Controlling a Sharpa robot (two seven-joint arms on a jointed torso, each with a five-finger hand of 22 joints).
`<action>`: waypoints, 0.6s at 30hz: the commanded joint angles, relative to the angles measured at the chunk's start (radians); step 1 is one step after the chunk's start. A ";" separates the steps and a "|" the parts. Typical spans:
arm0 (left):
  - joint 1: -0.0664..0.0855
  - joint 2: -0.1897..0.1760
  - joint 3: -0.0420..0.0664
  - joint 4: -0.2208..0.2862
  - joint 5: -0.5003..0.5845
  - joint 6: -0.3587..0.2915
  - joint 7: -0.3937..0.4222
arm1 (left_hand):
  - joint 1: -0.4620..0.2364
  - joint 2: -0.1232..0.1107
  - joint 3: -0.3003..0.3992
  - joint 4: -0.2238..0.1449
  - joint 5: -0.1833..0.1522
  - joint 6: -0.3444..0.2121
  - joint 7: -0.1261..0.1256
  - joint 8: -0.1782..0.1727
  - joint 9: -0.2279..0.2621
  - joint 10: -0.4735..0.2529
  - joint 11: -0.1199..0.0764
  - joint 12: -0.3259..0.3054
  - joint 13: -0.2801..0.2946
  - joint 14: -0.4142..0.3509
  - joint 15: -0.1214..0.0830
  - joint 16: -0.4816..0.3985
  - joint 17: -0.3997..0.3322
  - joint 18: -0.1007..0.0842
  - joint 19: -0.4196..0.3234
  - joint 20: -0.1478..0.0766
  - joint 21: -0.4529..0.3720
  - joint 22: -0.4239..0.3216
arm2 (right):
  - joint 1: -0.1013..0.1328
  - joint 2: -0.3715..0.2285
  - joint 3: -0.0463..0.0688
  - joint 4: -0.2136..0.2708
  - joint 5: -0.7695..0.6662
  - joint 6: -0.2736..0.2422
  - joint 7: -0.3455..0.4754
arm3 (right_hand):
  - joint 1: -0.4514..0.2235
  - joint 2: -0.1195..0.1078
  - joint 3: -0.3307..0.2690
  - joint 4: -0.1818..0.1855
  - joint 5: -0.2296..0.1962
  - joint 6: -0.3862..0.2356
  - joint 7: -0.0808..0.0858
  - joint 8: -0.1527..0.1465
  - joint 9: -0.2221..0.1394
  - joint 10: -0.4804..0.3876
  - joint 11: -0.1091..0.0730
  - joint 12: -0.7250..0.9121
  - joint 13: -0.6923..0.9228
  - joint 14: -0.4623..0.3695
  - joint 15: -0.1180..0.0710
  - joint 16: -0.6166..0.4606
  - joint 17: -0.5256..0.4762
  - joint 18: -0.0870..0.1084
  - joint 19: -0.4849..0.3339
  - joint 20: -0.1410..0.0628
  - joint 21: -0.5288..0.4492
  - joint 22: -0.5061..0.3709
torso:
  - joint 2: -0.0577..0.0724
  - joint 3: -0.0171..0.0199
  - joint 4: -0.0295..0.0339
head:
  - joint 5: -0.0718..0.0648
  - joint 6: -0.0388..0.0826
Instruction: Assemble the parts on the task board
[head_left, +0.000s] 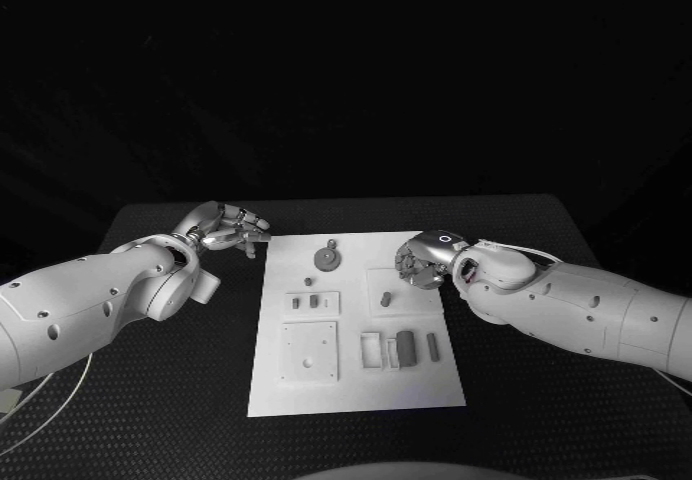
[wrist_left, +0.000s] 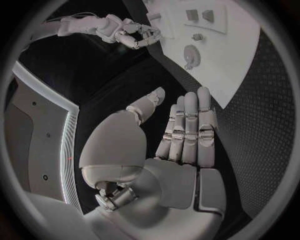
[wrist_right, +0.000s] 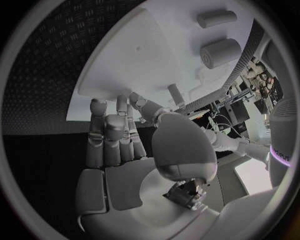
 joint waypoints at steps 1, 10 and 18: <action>0.001 0.002 0.001 0.003 0.009 0.003 0.015 | -0.006 0.003 -0.007 -0.001 0.002 -0.009 0.002 -0.003 -0.001 -0.009 0.007 0.000 -0.002 0.003 0.004 -0.005 0.001 0.030 0.008 0.003 -0.005 -0.002 | -0.014 0.003 -0.007 -0.003 -0.008 0.042 -0.008 | -0.008 -0.006 0.015 -0.002 -0.002 0.020 0.009 0.006 0.001 0.013 -0.003 -0.006 -0.014 0.005 -0.007 -0.004 0.000 0.031 0.007 -0.003 0.001 0.017 | 0.000 -0.0006 -0.0006 | 0.001 -0.001; 0.001 0.003 0.001 0.005 0.010 0.006 0.013 | -0.005 0.003 -0.007 -0.001 0.002 -0.010 0.003 -0.003 -0.002 -0.011 0.008 -0.001 -0.004 0.004 0.005 -0.007 0.004 0.030 0.009 0.003 -0.006 -0.002 | -0.019 0.004 -0.007 -0.005 -0.007 0.041 -0.005 | -0.020 -0.005 0.029 -0.007 -0.002 0.032 0.004 0.013 0.005 0.029 -0.008 -0.005 -0.014 0.007 -0.012 -0.005 0.001 0.031 0.010 -0.005 0.002 0.018 | 0.000 0.0000 -0.0005 | -0.001 -0.003; 0.001 0.003 0.001 0.005 0.010 0.007 0.012 | -0.003 0.003 -0.007 -0.002 0.002 -0.011 0.003 -0.003 -0.002 -0.013 0.008 -0.001 -0.007 0.006 0.005 -0.007 0.006 0.031 0.012 0.002 -0.006 -0.002 | -0.020 0.003 -0.007 0.000 -0.007 0.041 -0.001 | -0.028 -0.019 0.031 -0.011 -0.002 0.034 0.002 0.014 0.006 0.035 -0.010 -0.006 -0.014 0.008 -0.014 -0.006 0.001 0.031 0.011 -0.006 0.002 0.018 | 0.000 -0.0001 -0.0004 | -0.002 -0.004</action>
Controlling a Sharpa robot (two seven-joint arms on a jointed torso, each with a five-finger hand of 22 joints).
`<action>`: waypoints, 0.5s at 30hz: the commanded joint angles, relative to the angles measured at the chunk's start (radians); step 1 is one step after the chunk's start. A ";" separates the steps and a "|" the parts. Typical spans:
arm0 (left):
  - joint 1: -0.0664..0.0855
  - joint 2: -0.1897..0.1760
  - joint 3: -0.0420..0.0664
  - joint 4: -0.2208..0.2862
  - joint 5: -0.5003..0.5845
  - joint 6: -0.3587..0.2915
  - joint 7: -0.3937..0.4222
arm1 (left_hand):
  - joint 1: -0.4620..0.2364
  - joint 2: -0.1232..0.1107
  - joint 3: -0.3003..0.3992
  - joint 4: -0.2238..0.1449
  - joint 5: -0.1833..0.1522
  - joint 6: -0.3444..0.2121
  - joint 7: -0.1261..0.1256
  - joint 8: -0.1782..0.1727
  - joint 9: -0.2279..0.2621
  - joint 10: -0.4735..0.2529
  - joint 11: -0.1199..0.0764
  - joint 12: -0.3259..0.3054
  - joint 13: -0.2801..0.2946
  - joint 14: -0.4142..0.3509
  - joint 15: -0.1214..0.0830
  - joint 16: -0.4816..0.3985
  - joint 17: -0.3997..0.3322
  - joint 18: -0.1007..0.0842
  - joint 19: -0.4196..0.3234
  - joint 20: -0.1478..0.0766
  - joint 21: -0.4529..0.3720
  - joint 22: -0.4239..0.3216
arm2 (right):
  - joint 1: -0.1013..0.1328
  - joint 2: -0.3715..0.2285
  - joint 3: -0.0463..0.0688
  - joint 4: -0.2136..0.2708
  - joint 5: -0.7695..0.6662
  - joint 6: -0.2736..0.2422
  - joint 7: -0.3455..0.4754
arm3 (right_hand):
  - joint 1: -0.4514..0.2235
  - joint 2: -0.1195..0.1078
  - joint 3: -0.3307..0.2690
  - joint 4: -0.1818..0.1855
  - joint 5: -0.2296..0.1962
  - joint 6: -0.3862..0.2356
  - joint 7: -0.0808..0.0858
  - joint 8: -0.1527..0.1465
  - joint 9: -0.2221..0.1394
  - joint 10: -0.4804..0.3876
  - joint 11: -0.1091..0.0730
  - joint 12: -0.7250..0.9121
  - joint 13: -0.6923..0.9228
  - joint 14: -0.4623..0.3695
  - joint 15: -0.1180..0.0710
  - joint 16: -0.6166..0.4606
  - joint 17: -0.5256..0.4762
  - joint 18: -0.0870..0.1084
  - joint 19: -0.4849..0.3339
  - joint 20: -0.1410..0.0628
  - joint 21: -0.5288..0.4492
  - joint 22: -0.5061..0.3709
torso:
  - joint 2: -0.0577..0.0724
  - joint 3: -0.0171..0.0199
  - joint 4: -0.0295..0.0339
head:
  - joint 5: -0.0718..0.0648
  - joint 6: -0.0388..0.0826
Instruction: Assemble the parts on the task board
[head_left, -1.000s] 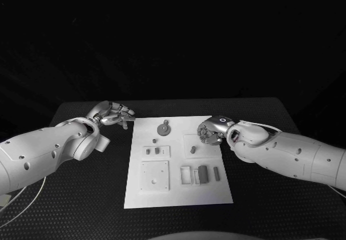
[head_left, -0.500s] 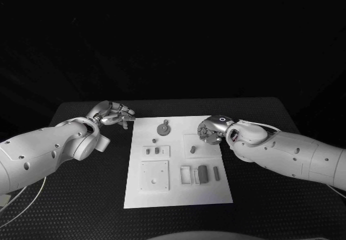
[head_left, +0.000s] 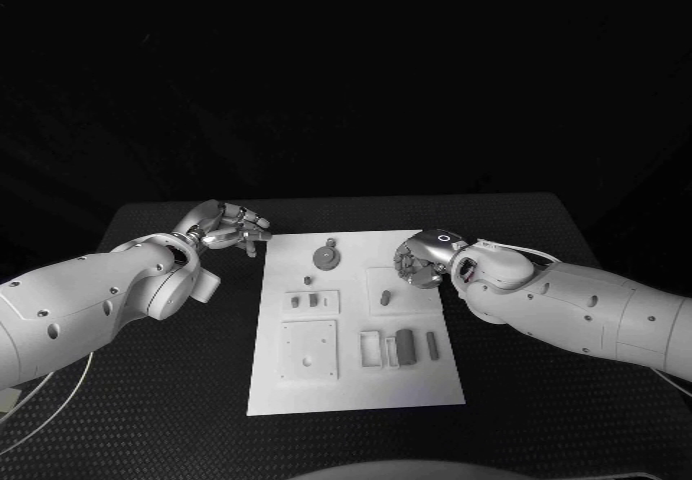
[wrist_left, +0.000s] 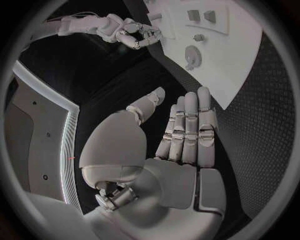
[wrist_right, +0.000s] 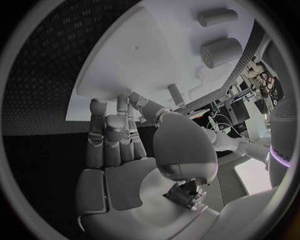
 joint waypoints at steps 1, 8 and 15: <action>0.001 0.001 0.001 0.003 0.008 0.008 0.012 | -0.004 0.003 -0.005 0.001 0.002 -0.005 0.001 -0.003 -0.001 -0.012 0.007 -0.001 -0.001 0.004 0.002 -0.004 0.001 0.031 0.008 -0.001 -0.006 -0.001 | -0.014 0.001 -0.009 0.000 -0.007 0.051 0.002 | -0.008 -0.012 0.005 -0.002 -0.002 0.010 0.006 0.002 0.001 0.007 -0.003 -0.002 -0.012 0.001 -0.006 -0.007 0.001 0.031 0.002 -0.008 0.002 0.018 | 0.000 0.0001 -0.0002 | -0.001 -0.001; 0.001 0.000 0.001 0.002 0.008 0.009 0.013 | -0.003 0.003 -0.005 0.001 0.002 -0.005 0.001 -0.003 -0.001 -0.012 0.007 -0.001 -0.002 0.005 0.002 -0.004 0.003 0.031 0.009 -0.001 -0.006 -0.001 | -0.015 0.002 -0.010 0.007 -0.035 0.020 -0.004 | -0.032 -0.060 0.000 0.007 -0.002 -0.005 0.012 -0.006 -0.001 -0.020 0.008 -0.025 -0.021 0.001 0.003 -0.011 0.001 0.031 0.003 -0.008 0.000 0.017 | 0.000 0.0000 -0.0002 | -0.002 0.000; 0.001 0.001 0.001 0.001 0.008 0.010 0.012 | -0.003 0.003 -0.006 0.001 0.002 -0.006 0.002 -0.002 -0.001 -0.013 0.007 -0.001 -0.004 0.007 0.002 -0.004 0.005 0.032 0.012 -0.001 -0.006 -0.001 | -0.015 0.004 -0.010 0.006 -0.044 0.018 -0.007 | -0.032 -0.073 0.006 0.013 -0.002 -0.005 0.012 -0.005 0.001 -0.062 0.028 -0.060 -0.037 0.000 0.023 -0.010 0.002 0.031 0.005 -0.009 -0.002 0.017 | 0.000 -0.0004 0.0008 | -0.003 -0.001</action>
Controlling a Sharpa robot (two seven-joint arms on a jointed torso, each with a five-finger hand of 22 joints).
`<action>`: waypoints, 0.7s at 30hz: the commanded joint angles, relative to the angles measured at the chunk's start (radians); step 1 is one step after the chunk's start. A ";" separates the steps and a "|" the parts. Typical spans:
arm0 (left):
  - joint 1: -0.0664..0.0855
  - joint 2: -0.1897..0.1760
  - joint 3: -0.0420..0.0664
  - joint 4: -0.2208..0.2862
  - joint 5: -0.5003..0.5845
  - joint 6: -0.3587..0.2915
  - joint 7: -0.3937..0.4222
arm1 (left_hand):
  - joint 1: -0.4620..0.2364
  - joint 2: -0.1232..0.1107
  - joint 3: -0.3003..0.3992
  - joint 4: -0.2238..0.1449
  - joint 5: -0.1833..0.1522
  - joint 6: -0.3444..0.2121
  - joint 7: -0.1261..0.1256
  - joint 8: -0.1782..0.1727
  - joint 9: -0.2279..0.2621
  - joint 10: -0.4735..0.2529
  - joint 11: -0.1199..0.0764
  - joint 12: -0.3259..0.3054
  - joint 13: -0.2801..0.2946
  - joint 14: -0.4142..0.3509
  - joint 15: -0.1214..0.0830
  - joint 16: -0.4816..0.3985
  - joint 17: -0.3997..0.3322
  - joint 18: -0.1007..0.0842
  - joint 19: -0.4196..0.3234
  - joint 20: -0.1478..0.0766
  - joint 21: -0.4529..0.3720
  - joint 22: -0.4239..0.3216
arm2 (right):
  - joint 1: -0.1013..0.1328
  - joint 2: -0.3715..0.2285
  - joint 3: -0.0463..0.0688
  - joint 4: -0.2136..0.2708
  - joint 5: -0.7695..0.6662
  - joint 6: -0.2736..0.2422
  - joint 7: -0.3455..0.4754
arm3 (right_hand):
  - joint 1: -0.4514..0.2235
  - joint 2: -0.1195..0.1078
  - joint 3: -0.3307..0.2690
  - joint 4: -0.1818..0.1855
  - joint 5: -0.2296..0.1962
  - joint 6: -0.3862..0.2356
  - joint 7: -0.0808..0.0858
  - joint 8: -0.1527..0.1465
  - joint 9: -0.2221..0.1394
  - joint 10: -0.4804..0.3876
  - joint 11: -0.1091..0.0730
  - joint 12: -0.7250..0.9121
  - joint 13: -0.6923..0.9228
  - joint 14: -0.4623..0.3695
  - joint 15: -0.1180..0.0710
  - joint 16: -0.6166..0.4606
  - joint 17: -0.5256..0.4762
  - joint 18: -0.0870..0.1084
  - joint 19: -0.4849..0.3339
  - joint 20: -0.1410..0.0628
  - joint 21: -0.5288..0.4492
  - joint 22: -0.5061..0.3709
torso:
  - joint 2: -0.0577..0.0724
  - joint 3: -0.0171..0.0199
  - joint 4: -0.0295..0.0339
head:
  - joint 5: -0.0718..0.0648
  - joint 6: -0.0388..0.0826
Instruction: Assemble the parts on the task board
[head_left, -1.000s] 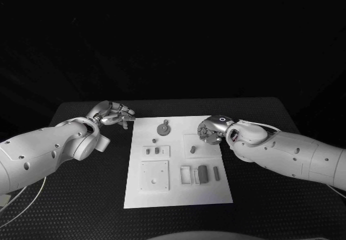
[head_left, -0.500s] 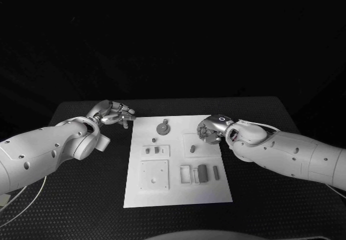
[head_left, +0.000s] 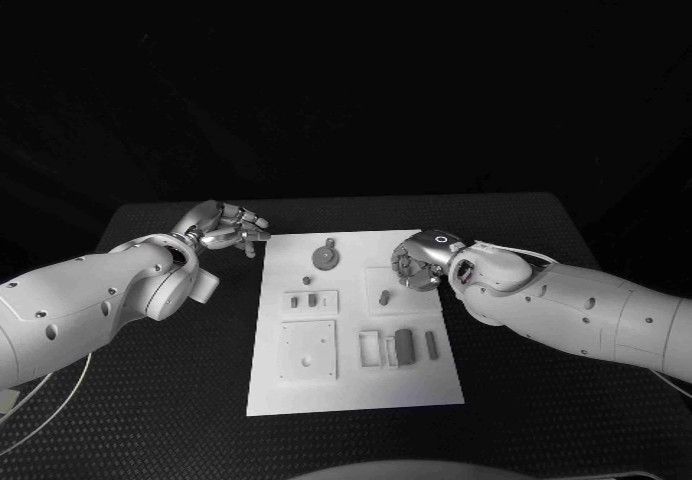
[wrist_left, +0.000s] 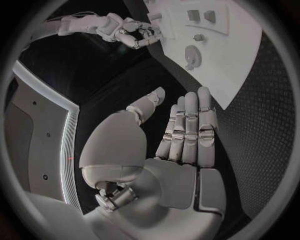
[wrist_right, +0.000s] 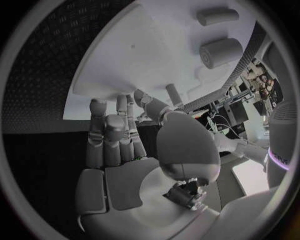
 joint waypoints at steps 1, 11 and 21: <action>0.001 0.001 0.001 0.002 0.008 0.010 0.012 | -0.003 0.003 -0.006 0.001 0.002 -0.004 0.003 -0.002 -0.001 -0.009 0.003 -0.001 -0.002 0.008 -0.001 -0.004 0.002 0.032 0.008 0.002 -0.006 -0.001 | -0.011 0.003 -0.008 -0.003 -0.026 0.039 -0.007 | 0.000 -0.011 0.000 0.006 -0.002 0.001 0.006 -0.005 0.001 -0.013 0.008 -0.013 -0.039 0.001 0.009 -0.002 0.002 0.031 0.000 -0.007 -0.002 0.017 | 0.000 -0.0004 0.0011 | 0.000 0.000; 0.001 0.001 0.001 0.002 0.008 0.010 0.012 | -0.002 0.003 -0.007 0.001 0.002 -0.005 0.004 -0.002 -0.001 -0.009 0.002 0.000 -0.004 0.012 -0.001 -0.005 0.006 0.034 0.013 0.001 -0.005 -0.001 | -0.012 0.006 -0.008 0.000 -0.039 0.044 -0.012 | 0.013 0.016 0.010 0.004 -0.002 0.021 -0.003 0.007 0.008 0.008 0.005 -0.014 -0.040 0.000 0.006 -0.001 0.003 0.031 0.000 -0.008 -0.003 0.018 | 0.000 -0.0004 0.0009 | 0.001 0.000; 0.001 0.000 0.001 0.002 0.008 0.009 0.012 | -0.001 0.003 -0.009 0.001 0.002 -0.005 0.004 -0.001 -0.002 -0.008 0.001 0.001 -0.008 0.018 -0.003 -0.004 0.012 0.035 0.020 0.000 -0.003 0.001 | -0.013 0.010 -0.009 -0.002 -0.058 0.042 -0.028 | 0.018 0.070 0.011 -0.006 -0.002 0.061 -0.020 0.031 0.023 0.050 -0.010 -0.008 -0.035 0.003 -0.008 0.000 0.004 0.031 0.001 -0.008 0.001 0.020 | 0.000 0.0001 0.0004 | 0.002 0.000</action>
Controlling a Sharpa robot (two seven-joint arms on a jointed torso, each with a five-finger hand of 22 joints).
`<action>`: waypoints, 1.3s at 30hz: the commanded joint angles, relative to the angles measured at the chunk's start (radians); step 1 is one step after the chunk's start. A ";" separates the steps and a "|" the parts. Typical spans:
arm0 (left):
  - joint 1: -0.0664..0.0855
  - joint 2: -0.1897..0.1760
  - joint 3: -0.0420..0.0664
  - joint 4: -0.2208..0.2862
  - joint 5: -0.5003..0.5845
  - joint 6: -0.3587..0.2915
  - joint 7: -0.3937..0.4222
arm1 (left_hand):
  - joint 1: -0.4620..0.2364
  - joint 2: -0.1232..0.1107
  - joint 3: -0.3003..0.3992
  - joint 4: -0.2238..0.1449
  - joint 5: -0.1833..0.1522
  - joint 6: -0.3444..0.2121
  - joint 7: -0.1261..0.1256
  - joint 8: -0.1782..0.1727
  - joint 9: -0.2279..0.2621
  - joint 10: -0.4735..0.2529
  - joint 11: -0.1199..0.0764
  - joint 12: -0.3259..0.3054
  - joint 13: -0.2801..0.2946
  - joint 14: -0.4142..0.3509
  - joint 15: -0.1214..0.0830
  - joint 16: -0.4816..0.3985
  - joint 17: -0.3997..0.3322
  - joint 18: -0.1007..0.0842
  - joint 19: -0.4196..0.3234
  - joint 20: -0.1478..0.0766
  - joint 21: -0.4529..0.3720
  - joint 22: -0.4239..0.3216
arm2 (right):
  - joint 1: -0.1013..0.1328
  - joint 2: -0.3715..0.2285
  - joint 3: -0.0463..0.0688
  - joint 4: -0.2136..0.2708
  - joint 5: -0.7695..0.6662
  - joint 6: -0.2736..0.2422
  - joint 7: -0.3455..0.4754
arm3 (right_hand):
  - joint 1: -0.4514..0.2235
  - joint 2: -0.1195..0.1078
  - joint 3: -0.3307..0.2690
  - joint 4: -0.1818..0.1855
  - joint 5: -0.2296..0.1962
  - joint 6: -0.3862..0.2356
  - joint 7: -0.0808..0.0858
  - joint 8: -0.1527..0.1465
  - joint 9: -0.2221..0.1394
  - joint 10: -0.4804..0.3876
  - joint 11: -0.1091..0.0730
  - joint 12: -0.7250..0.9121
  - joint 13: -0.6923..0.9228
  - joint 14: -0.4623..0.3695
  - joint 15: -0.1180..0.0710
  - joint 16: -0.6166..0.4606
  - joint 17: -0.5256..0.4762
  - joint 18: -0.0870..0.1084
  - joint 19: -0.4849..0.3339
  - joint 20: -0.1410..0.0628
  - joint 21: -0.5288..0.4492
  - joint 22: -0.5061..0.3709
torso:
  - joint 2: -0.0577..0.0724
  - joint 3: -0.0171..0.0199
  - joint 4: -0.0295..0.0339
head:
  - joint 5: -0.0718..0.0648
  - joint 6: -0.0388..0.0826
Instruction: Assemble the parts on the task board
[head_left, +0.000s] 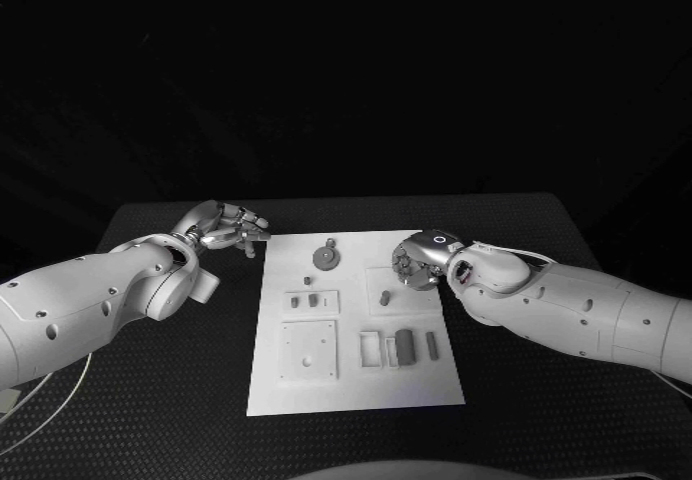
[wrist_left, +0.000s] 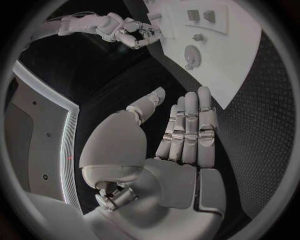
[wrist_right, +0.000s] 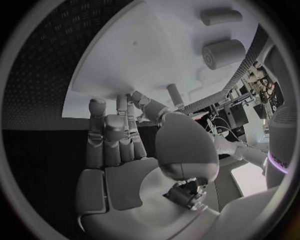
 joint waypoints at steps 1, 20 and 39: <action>0.001 0.001 0.001 0.002 0.007 0.009 0.012 | -0.001 0.003 -0.007 -0.001 0.002 -0.003 0.006 -0.001 -0.002 -0.005 -0.002 0.001 -0.002 0.007 0.001 -0.005 0.002 0.036 0.006 0.000 -0.003 0.001 | -0.013 0.003 -0.009 -0.001 -0.026 0.045 -0.014 | -0.001 0.010 -0.001 -0.005 -0.002 0.008 -0.002 0.006 0.006 0.012 0.000 0.007 -0.019 0.002 -0.008 0.000 0.001 0.044 0.005 -0.007 0.001 0.020 | 0.000 0.0004 -0.0005 | 0.001 -0.001; 0.001 0.001 0.001 0.000 0.007 0.009 0.012 | 0.002 0.002 -0.009 -0.003 0.002 -0.004 0.006 0.000 -0.002 -0.005 -0.002 0.001 -0.006 0.014 -0.001 -0.004 0.010 0.038 0.013 -0.001 0.000 0.004 | -0.016 0.008 -0.010 0.002 -0.047 -0.014 -0.031 | 0.008 0.016 -0.002 -0.011 -0.002 0.025 -0.010 0.017 0.019 0.036 -0.010 0.008 -0.017 0.006 -0.017 0.002 0.004 0.044 0.010 -0.012 0.005 0.020 | 0.000 0.0001 -0.0002 | 0.001 0.003; 0.001 0.004 0.001 -0.012 0.007 0.012 0.011 | 0.002 0.002 -0.010 -0.003 0.002 -0.005 0.006 0.000 -0.003 -0.006 -0.002 0.001 -0.008 0.016 -0.001 -0.005 0.014 0.038 0.015 -0.001 0.001 0.005 | -0.016 -0.016 -0.006 0.039 -0.058 -0.068 -0.040 | 0.015 0.011 -0.003 -0.012 -0.002 0.034 -0.013 0.022 0.026 0.049 -0.015 0.006 -0.016 0.009 -0.023 0.008 0.008 0.044 0.015 -0.016 0.011 0.021 | 0.000 0.0003 -0.0006 | 0.002 0.009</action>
